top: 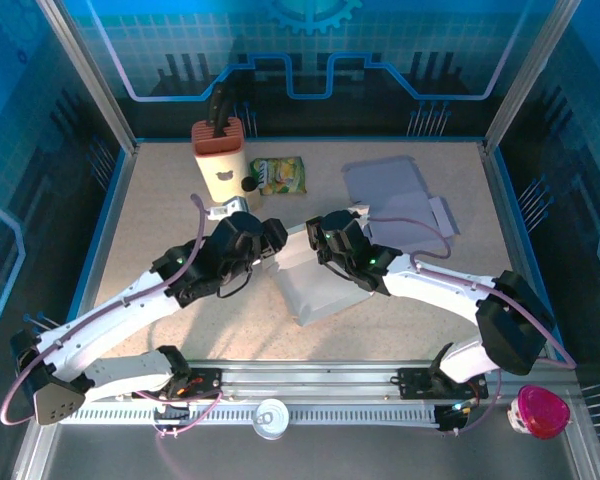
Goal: Fold the paper box
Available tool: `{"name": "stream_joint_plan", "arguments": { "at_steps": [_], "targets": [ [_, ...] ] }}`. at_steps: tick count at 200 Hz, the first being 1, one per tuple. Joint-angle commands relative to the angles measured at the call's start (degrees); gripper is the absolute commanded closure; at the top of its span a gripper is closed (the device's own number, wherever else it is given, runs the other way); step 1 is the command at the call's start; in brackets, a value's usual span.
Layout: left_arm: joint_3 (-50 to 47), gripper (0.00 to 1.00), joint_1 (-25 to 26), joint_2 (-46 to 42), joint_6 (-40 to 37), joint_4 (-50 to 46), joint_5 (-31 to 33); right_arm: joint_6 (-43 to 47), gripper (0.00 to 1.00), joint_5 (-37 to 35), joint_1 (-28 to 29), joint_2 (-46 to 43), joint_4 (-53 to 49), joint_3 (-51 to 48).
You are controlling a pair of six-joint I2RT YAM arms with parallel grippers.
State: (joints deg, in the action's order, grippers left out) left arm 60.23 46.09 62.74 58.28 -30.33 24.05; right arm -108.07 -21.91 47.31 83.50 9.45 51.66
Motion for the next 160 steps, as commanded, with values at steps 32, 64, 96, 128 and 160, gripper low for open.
{"name": "stream_joint_plan", "arguments": {
  "at_steps": [32, 64, 96, 128, 160],
  "targets": [
    [-0.8, 0.38, -1.91, 3.92, 1.2, 2.99, -6.36, -0.44, 1.0, -1.29, 0.78, -1.15, 1.58, -0.77],
    [-1.43, 0.4, -2.39, 5.92, 1.62, 3.76, -7.09, -0.21, 1.0, -1.31, 0.83, -1.68, 1.75, -0.95],
    [-2.13, 0.44, -3.16, 7.67, 1.47, 5.17, -8.26, -0.21, 1.0, -1.16, 0.94, -1.77, 2.18, -0.95],
    [-2.71, 0.45, -3.5, 8.71, 1.24, 6.72, -9.02, -0.21, 1.0, -0.92, 1.03, -1.94, 2.84, -0.95],
    [-4.09, 0.53, -4.71, 7.48, 0.22, 8.12, -8.83, -0.12, 1.0, -0.7, 1.03, -1.94, 3.11, -0.94]
  ]
}}
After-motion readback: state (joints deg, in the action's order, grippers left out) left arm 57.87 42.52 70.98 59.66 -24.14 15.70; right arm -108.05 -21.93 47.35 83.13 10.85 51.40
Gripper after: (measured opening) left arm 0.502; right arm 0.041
